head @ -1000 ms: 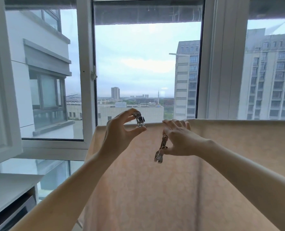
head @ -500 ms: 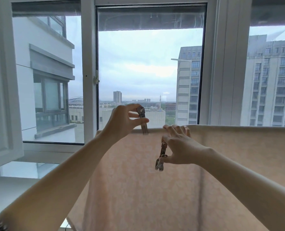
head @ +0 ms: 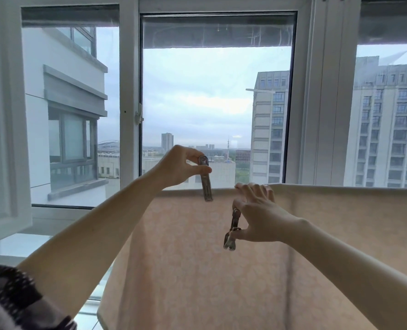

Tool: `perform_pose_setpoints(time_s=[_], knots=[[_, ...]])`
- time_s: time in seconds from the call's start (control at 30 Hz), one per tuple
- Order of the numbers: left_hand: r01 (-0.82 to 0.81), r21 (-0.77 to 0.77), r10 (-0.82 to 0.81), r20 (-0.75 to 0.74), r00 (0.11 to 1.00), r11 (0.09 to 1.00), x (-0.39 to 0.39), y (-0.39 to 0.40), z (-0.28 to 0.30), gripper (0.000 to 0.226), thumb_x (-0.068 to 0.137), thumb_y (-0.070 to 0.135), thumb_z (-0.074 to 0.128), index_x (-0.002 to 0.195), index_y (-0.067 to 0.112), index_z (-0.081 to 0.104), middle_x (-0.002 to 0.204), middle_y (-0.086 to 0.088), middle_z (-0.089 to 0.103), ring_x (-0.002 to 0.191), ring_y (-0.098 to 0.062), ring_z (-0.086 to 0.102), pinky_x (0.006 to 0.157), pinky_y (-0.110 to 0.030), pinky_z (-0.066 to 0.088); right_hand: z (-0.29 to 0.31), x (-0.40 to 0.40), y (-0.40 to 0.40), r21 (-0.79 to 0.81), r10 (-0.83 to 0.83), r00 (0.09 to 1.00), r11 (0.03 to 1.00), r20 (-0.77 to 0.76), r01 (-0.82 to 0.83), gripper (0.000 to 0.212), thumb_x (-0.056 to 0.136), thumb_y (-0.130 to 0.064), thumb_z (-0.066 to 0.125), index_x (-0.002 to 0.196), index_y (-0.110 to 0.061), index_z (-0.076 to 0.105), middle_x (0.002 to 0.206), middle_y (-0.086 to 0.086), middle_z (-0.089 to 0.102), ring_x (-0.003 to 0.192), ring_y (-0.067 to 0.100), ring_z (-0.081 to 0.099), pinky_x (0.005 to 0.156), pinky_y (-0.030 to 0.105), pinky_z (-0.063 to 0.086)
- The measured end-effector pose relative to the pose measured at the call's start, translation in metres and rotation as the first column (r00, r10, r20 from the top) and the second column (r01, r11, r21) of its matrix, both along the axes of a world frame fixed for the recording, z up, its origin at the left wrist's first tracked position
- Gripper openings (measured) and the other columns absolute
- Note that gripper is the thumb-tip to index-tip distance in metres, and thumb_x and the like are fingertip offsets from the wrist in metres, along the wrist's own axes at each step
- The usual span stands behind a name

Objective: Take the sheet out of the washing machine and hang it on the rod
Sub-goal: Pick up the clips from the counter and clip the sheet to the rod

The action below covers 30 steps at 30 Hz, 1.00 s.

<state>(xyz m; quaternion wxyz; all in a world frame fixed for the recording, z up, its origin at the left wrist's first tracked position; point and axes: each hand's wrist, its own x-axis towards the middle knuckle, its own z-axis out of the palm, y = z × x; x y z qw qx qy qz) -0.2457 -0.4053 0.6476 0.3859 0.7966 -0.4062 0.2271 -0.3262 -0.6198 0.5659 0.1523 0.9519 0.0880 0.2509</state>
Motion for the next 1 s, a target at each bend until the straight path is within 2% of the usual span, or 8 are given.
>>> perform_pose_setpoints(time_s=[0.17,0.33,0.43,0.53,0.67,0.8,0.9,1.0], knots=[[0.075,0.013,-0.074,-0.062,0.995,0.997,0.004,-0.002,-0.009,0.053,0.063,0.044,0.075,0.103,0.009,0.069,0.101,0.002,0.069,0.097,-0.011,0.065,0.092,-0.041,0.052,-0.002,0.000,-0.001,-0.008,-0.017,1.000,1.000,-0.007,0.017,0.058,0.071,-0.071,0.057,0.105,-0.023,0.053,0.149,0.004,0.012,0.135,0.028,0.009,0.112,0.056,0.004],[0.063,0.059,-0.058,-0.081,0.995,0.996,0.006,-0.006,-0.015,0.065,0.079,0.037,0.073,0.134,0.012,0.049,0.128,-0.004,0.059,0.104,-0.018,0.065,0.095,-0.042,0.050,-0.006,0.001,-0.004,-0.022,-0.017,1.000,1.000,0.010,0.017,0.057,0.074,-0.068,0.057,0.108,-0.021,0.052,0.151,0.004,0.007,0.139,0.030,0.003,0.113,0.058,-0.001],[-0.049,0.079,0.041,0.108,0.993,0.996,-0.003,-0.013,-0.022,0.067,0.088,0.027,0.064,0.146,0.016,0.033,0.148,-0.003,0.040,0.131,-0.019,0.044,0.106,-0.030,0.032,-0.006,-0.003,-0.003,0.005,-0.003,0.999,1.000,0.034,0.003,0.060,0.075,-0.066,0.058,0.116,-0.022,0.051,0.152,0.003,0.007,0.140,0.030,0.000,0.114,0.056,-0.002],[-0.179,0.072,0.126,0.460,0.879,0.981,-0.018,-0.024,-0.029,0.057,0.086,0.016,0.063,0.139,0.014,0.046,0.143,-0.002,0.047,0.136,-0.016,0.038,0.110,-0.026,0.025,-0.008,-0.012,-0.005,0.035,0.030,0.996,0.999,0.078,-0.033,0.063,0.077,-0.062,0.060,0.124,-0.022,0.047,0.150,0.002,0.011,0.142,0.027,-0.002,0.114,0.053,0.000],[-0.262,0.139,0.108,0.660,0.744,0.955,-0.031,-0.054,-0.039,0.043,0.082,0.011,0.069,0.124,0.011,0.061,0.120,-0.007,0.066,0.121,-0.021,0.056,0.108,-0.030,0.031,-0.011,-0.031,-0.017,0.086,0.084,0.985,0.992,0.153,-0.097,0.059,0.076,-0.046,0.066,0.125,-0.021,0.046,0.136,-0.002,0.043,0.137,0.018,0.020,0.107,0.046,0.020],[-0.227,0.194,0.055,0.633,0.772,0.954,-0.038,-0.090,-0.050,0.031,0.090,0.014,0.054,0.119,0.014,0.063,0.108,-0.004,0.071,0.104,-0.020,0.063,0.098,-0.031,0.043,-0.015,-0.057,-0.038,0.111,0.042,0.990,0.992,0.133,-0.057,0.055,0.078,-0.037,0.066,0.126,-0.022,0.045,0.116,-0.005,0.060,0.113,0.016,0.051,0.093,0.035,0.032],[-0.193,0.248,0.012,0.584,0.811,0.949,-0.038,-0.120,-0.059,0.034,0.095,0.017,0.046,0.127,0.017,0.055,0.113,-0.001,0.068,0.102,-0.019,0.063,0.092,-0.031,0.045,-0.014,-0.081,-0.058,0.225,0.001,0.992,0.974,0.123,-0.029,0.058,0.079,-0.043,0.069,0.127,-0.025,0.043,0.115,-0.008,0.059,0.098,0.015,0.058,0.079,0.027,0.044],[-0.131,0.293,-0.040,0.513,0.857,0.947,-0.040,-0.147,-0.063,0.038,0.096,0.022,0.048,0.134,0.020,0.049,0.126,0.000,0.058,0.108,-0.022,0.059,0.083,-0.031,0.049,-0.016,-0.103,-0.083,0.247,-0.053,0.987,0.969,0.149,0.015,0.063,0.078,-0.054,0.067,0.129,-0.026,0.043,0.112,-0.010,0.055,0.095,0.012,0.057,0.071,0.020,0.040]])
